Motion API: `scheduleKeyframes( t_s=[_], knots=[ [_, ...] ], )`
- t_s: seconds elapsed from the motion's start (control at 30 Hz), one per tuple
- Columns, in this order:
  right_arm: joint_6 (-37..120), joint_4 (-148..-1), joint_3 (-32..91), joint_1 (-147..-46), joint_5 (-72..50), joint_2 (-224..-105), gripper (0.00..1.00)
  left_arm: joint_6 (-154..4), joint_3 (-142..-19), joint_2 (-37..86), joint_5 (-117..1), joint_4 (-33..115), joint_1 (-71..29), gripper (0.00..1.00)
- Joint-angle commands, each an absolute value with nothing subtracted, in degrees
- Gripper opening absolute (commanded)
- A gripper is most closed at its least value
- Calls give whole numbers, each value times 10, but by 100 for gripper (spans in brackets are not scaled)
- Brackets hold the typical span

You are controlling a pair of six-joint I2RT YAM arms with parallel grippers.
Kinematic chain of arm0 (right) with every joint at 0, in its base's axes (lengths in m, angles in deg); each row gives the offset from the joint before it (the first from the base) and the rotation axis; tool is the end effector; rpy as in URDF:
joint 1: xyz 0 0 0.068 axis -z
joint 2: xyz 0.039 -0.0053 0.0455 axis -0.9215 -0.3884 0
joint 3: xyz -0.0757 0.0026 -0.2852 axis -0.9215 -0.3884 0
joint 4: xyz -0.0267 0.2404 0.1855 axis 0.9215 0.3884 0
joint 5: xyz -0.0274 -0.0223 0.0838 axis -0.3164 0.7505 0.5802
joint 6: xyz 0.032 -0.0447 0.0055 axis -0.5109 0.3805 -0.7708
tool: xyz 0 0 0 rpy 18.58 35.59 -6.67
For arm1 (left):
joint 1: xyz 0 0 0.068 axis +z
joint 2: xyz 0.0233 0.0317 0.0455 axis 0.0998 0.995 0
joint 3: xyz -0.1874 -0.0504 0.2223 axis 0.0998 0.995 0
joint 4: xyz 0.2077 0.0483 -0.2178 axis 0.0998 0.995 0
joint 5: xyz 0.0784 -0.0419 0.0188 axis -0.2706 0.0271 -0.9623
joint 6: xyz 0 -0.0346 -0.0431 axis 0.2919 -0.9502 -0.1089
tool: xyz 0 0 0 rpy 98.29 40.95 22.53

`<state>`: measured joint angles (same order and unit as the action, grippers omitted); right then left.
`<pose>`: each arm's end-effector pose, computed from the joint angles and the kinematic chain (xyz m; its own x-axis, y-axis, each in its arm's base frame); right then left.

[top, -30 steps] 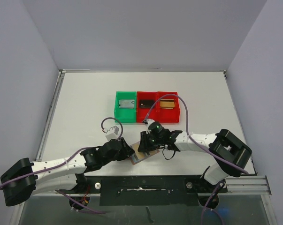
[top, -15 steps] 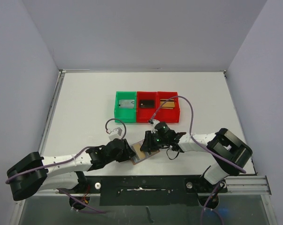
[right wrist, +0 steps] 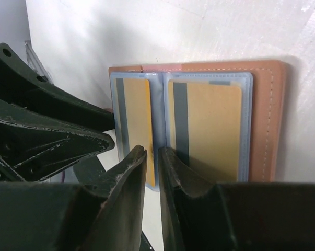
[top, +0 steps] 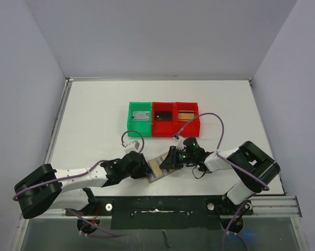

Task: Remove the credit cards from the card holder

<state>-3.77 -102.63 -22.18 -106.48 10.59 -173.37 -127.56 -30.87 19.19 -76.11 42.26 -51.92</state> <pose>0.2019 0.1893 0.0934 -0.9659 0.0977 -0.2399 -0.1422 0.5743 0.8062 0.1337 -0.1994 0.1303 -0.8621 -0.2986 -0.4094 -0.0148 0.8223 -0.5688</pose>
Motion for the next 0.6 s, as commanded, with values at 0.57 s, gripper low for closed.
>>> scheduleKeyframes(
  t_s=[0.57],
  knots=[
    [-77, -1148, -232, -1054, 170, -1762, 0, -1251, -338, 229, -760, 462, -514, 26]
  ],
)
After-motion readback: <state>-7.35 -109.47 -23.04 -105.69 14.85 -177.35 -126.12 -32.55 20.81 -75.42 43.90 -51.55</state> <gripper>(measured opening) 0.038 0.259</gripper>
